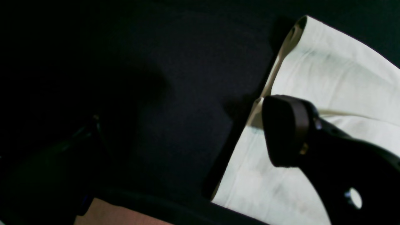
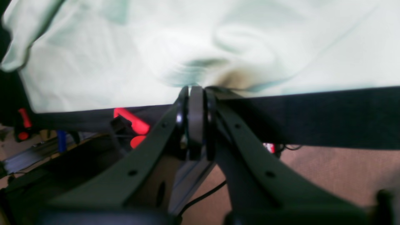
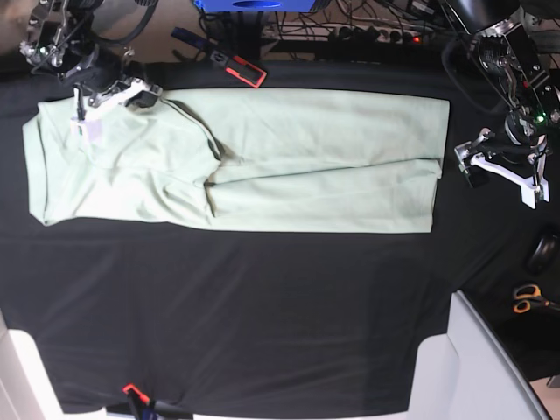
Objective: Fold the T-shirt properly
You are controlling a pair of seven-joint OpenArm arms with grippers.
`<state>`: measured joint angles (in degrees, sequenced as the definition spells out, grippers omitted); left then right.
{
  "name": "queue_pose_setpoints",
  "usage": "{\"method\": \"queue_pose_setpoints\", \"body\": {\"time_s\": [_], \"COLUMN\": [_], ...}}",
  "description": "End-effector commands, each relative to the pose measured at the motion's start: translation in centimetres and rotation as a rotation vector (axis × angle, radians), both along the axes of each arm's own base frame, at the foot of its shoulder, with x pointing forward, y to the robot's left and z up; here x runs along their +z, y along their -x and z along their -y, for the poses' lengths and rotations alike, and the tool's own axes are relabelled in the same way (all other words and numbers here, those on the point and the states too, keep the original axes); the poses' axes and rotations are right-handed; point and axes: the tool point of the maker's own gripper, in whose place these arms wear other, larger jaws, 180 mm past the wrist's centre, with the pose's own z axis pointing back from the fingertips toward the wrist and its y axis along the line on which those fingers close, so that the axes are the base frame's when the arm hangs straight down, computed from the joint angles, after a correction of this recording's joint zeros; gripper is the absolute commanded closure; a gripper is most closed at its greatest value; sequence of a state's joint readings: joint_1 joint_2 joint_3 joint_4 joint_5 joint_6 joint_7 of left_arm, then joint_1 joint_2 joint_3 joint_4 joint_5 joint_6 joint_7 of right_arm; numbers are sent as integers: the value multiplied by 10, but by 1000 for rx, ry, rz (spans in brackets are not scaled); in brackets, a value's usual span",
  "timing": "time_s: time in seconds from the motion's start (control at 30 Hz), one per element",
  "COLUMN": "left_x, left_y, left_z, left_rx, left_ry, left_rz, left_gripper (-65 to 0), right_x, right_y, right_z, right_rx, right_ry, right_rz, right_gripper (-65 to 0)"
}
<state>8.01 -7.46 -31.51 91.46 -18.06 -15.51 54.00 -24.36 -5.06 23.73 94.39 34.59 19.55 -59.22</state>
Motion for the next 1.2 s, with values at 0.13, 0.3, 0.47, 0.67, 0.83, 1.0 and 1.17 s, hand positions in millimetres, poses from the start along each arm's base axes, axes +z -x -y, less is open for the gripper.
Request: {"method": "queue_pose_setpoints", "body": {"time_s": [0.13,0.3,0.47,0.67,0.83,1.0,1.17], "left_x": [13,13,13,13,13,12,12], "left_y": [-9,-9,-9,-9,-9,-9,-10], "left_z": [-6,-6,-6,-5,-5,-4,-2], "left_rx": [-6,-6,-6,-6,-6,-8,-13], "left_ry": [-22,-22,-22,-21,-21,-19,-18], "left_rz": [41,41,41,42,42,42,41], "left_gripper": [-620,-620,-620,-620,-620,-620,-625], "right_x": [13,18,24,12,-3,4,25], "right_y": [-25,-39,-58,-71,-78,-88,-98], "right_z": [-3,-1,4,7,10,12,3], "right_rx": [23,20,20,17,8,36,140], "right_ry": [-16,-14,-5,-28,-48,-25,24], "right_rz": [43,42,77,53,18,53,126], "right_gripper": [-3,-3,-3,-3,-3,-19,-303]}}
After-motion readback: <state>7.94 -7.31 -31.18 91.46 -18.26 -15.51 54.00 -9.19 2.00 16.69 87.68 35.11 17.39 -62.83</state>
